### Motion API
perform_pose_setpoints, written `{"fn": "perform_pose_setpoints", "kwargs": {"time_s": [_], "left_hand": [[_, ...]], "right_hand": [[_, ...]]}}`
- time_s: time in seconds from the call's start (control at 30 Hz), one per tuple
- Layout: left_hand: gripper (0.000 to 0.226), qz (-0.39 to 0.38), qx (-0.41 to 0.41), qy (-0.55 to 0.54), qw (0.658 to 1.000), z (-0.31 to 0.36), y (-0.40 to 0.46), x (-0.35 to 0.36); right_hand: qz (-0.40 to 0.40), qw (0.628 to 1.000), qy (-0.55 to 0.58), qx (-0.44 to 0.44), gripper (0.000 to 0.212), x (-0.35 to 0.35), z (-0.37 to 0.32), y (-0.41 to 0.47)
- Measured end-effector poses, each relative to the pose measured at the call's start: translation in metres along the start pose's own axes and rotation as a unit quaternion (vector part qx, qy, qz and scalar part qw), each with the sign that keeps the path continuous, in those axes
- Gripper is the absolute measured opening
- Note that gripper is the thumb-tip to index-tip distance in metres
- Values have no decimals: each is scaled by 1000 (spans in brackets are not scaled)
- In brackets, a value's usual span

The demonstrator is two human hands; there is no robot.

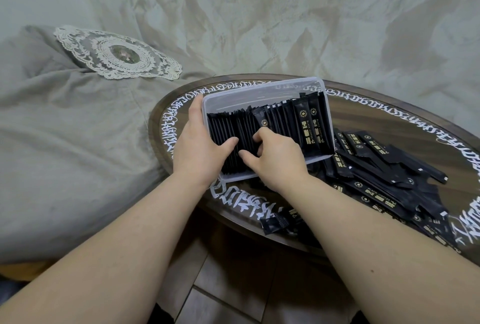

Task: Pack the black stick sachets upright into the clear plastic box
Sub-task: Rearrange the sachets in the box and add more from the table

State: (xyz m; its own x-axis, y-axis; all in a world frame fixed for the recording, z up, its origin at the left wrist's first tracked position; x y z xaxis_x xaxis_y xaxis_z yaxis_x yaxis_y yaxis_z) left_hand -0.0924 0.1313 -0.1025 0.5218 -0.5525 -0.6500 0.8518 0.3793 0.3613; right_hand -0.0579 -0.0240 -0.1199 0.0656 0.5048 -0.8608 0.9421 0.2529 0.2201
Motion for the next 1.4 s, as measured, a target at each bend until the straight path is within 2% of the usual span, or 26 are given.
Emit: {"fn": "perform_pose_setpoints", "kwargs": {"time_s": [0.13, 0.33, 0.57, 0.67, 0.8, 0.97, 1.07, 1.2, 1.27, 1.4], "left_hand": [[101, 2, 2, -5, 1000, -2, 1, -2], [101, -1, -13, -2, 1000, -6, 3, -2], [100, 29, -45, 4, 999, -13, 4, -9], [106, 53, -15, 6, 998, -4, 1, -12], [98, 67, 70, 41, 994, 11, 3, -10], [101, 77, 81, 77, 991, 15, 1, -5], [103, 77, 77, 86, 990, 14, 1, -3], [104, 78, 80, 88, 990, 15, 1, -3], [104, 78, 81, 87, 990, 15, 1, -2], [105, 78, 83, 83, 990, 16, 0, -2]], "right_hand": [[-4, 999, 51, -7, 41, 1, 2, -1], [-9, 998, 65, 0, 42, 5, 5, 0], [-33, 996, 69, -33, 44, 12, -12, -1], [-44, 996, 64, -41, 44, 11, -13, -1], [-58, 995, 57, -52, 43, 11, -13, -3], [-65, 995, 53, -59, 42, 9, -9, -7], [-33, 997, 54, -51, 34, -1, -4, -9], [101, 995, 24, 16, 21, -38, 21, -7], [122, 991, -1, 53, 30, -47, 31, -8], [95, 989, -88, 70, 64, -38, 30, -6]]}}
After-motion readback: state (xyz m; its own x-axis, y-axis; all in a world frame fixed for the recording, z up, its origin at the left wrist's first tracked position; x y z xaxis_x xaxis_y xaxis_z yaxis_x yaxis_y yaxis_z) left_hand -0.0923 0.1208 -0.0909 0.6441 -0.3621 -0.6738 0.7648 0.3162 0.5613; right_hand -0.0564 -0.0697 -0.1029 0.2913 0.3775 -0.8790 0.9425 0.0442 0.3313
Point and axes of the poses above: each hand's wrist, its own y-axis towards the middle knuckle, its own x-axis out of the palm, z = x × y, the point moved 9 cm from there along y, towards the middle knuckle
